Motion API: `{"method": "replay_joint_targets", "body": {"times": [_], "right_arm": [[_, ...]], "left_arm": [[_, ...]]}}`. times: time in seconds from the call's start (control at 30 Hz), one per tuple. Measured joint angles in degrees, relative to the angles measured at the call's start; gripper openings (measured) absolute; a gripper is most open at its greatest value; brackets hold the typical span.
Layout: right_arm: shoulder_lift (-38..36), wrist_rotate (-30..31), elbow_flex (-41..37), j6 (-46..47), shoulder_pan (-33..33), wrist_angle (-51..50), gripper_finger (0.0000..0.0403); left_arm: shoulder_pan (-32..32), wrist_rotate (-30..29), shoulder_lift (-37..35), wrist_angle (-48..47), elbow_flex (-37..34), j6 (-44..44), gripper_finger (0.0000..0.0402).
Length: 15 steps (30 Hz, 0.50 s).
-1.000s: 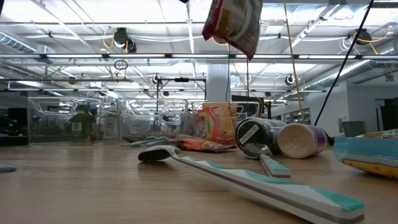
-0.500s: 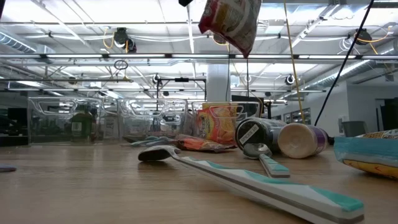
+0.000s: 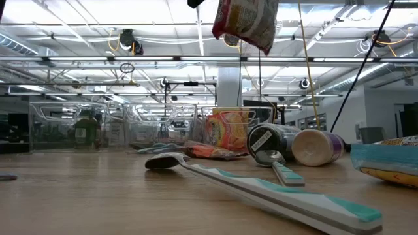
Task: Pick & Place Food Item
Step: Put the red noodle pack into the right transparent bin
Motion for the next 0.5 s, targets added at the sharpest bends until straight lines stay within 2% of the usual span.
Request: {"method": "replay_joint_targets", "body": {"times": [0.27, 0.5], "right_arm": [[-4.9, 4.5, 0.0, 15.5, 2.5, 0.9, 0.0039], [-10.0, 4.6, 0.0, 31.8, 1.5, 5.3, 0.0034]], "left_arm": [[1.2, 0.0, -0.7, -0.7, 0.0, -0.2, 0.0001], [2.7, -1.2, -0.8, -0.5, 0.0, -0.4, 0.0001]]}}
